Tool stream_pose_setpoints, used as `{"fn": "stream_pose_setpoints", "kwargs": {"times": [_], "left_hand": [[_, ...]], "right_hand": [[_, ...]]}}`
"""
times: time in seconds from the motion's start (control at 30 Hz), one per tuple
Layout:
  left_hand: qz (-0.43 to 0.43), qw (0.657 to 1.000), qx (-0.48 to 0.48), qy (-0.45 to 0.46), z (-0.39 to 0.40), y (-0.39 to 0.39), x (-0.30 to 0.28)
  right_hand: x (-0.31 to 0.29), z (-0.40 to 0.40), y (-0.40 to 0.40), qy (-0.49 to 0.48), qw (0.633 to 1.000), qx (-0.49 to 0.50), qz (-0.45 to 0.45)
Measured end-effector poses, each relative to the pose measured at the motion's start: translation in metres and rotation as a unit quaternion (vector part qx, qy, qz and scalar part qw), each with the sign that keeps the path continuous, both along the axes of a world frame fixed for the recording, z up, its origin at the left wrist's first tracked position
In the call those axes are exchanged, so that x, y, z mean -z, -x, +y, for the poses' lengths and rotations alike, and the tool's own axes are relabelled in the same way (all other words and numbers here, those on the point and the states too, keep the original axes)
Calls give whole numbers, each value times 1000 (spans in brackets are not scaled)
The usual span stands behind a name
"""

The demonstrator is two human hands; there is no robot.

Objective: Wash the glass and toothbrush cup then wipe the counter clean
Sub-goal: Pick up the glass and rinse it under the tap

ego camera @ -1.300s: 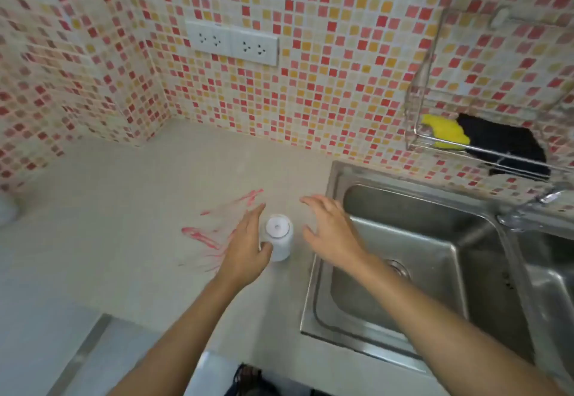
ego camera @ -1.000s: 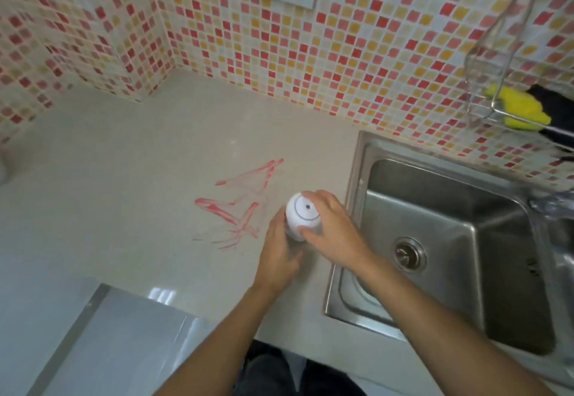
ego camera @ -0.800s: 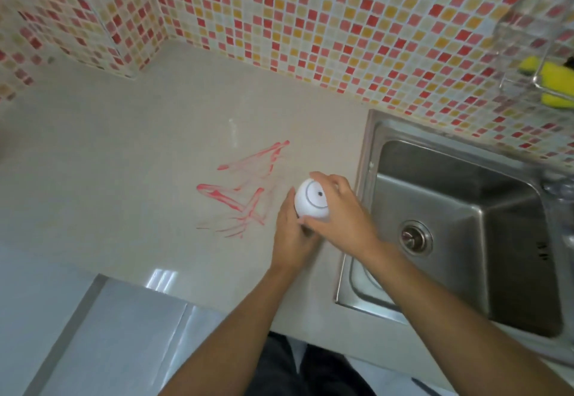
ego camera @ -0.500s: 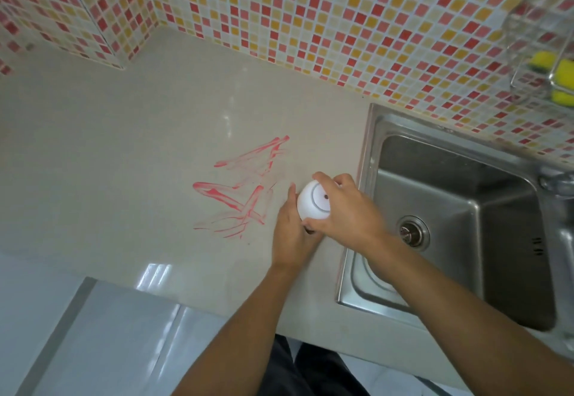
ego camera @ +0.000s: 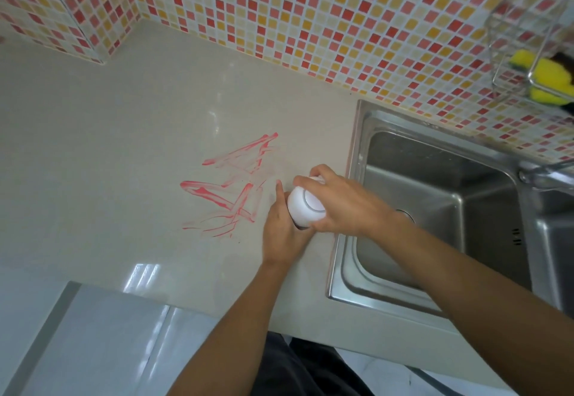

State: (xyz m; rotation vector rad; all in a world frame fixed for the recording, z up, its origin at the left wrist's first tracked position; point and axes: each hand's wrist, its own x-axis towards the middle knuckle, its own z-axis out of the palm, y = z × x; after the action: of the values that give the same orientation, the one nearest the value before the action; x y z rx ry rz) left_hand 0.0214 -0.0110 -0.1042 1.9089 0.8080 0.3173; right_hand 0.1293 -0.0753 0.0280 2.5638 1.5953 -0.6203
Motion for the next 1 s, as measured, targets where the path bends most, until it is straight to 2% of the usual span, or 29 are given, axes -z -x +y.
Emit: {"fn": "stream_pose_setpoints", "kwargs": {"times": [0.1, 0.2, 0.37, 0.47, 0.57, 0.6, 0.7, 0.73, 0.77, 0.83, 1.0], "left_hand": [[7, 1000, 8, -13, 0, 0, 2], [8, 999, 3, -35, -2, 0, -1], [17, 999, -9, -25, -3, 0, -7], [24, 999, 3, -21, -2, 0, -4], [14, 1000, -6, -10, -2, -1, -3], [9, 1000, -11, -1, -2, -1, -3], [-2, 1000, -23, 13, -4, -1, -10], [-6, 999, -27, 17, -4, -1, -13], [-9, 999, -30, 20, -5, -1, -15], [-9, 999, -31, 18, -6, -2, -16], [-2, 999, -33, 8, -7, -2, -12]], "right_hand": [[-13, 2, -3, 14, 998, -60, 0], [-33, 1, -11, 23, 999, -46, 11], [-72, -8, -30, -42, 997, 54, 38], [-74, -20, -47, -114, 976, 178, 60], [-46, -32, -59, -190, 911, 329, 157], [-34, -35, -62, -214, 878, 376, 204], [2, -40, -66, -273, 741, 495, 361], [12, -41, -66, -287, 704, 511, 400], [24, -42, -66, -297, 683, 517, 423], [46, -41, -64, -308, 681, 511, 424], [81, -26, -65, -309, 775, 451, 318]]}}
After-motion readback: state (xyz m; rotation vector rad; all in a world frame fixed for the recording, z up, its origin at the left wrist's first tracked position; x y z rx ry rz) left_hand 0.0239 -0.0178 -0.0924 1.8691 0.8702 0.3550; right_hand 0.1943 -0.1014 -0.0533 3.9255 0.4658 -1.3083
